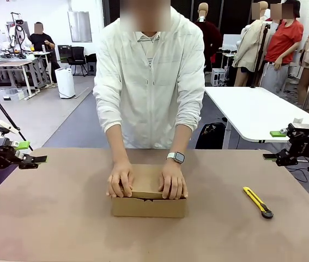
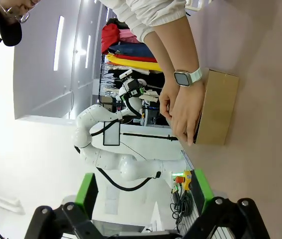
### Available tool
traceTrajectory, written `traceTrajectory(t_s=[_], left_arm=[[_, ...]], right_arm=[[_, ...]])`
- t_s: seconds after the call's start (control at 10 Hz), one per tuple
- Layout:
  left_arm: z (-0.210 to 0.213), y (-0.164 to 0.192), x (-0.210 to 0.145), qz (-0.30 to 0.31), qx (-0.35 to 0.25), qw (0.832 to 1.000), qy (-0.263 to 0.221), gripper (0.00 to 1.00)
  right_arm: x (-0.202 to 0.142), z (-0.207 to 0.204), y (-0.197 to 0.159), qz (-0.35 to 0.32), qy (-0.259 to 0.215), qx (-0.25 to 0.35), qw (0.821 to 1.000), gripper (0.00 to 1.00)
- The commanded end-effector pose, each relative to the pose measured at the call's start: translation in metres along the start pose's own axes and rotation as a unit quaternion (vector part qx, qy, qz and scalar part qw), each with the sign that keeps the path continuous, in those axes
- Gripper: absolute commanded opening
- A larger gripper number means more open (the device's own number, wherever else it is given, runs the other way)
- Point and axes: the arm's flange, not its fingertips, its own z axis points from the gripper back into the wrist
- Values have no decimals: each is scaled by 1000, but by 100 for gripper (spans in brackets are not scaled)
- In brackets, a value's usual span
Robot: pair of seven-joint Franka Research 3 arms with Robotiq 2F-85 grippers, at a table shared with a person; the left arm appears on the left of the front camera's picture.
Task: Pack the items into the box.
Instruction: Close the Mailer Box.
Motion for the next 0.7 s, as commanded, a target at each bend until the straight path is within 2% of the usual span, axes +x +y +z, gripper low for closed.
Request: traceTrajectory(t_s=[0.0,0.6], left_arm=[[-1,-3,-2,-6,-6,1000,0,100],[-1,-3,-2,-6,-6,1000,0,100]], right_arm=[[-5,0,5,1,2,2,1000,100],[-5,0,5,1,2,2,1000,100]])
